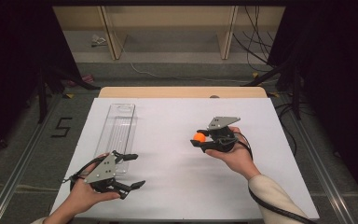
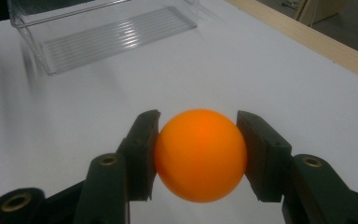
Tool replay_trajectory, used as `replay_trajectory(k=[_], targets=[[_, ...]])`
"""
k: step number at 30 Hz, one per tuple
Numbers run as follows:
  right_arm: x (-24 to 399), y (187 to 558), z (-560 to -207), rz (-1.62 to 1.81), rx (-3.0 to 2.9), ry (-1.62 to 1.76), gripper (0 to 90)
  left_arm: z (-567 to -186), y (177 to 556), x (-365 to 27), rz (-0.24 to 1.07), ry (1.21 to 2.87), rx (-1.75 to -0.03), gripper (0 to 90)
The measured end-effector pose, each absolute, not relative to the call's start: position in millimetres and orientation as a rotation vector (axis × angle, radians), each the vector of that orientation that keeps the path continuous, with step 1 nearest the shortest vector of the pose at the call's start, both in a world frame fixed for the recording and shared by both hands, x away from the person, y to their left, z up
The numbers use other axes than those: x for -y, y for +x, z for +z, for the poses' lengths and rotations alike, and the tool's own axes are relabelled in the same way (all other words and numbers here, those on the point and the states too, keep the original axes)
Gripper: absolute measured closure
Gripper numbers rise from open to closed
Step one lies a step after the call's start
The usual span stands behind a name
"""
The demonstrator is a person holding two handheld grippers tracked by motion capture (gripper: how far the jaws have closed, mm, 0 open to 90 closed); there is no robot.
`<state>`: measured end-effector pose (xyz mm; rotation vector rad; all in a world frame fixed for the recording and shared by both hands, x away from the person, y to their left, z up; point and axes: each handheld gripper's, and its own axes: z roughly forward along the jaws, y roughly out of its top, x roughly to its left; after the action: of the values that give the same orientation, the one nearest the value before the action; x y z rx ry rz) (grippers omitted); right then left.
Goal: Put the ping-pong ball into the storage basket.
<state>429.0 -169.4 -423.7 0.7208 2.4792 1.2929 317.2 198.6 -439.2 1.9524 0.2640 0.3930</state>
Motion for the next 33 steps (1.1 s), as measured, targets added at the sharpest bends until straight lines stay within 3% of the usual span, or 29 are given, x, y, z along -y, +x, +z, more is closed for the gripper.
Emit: replay_trajectory(k=[33], targets=[[153.4,439.0,-421.9,1.313,-2.477,0.708,51.5,-439.2,317.1,-198.6,0.393,1.953,-0.263,16.3]])
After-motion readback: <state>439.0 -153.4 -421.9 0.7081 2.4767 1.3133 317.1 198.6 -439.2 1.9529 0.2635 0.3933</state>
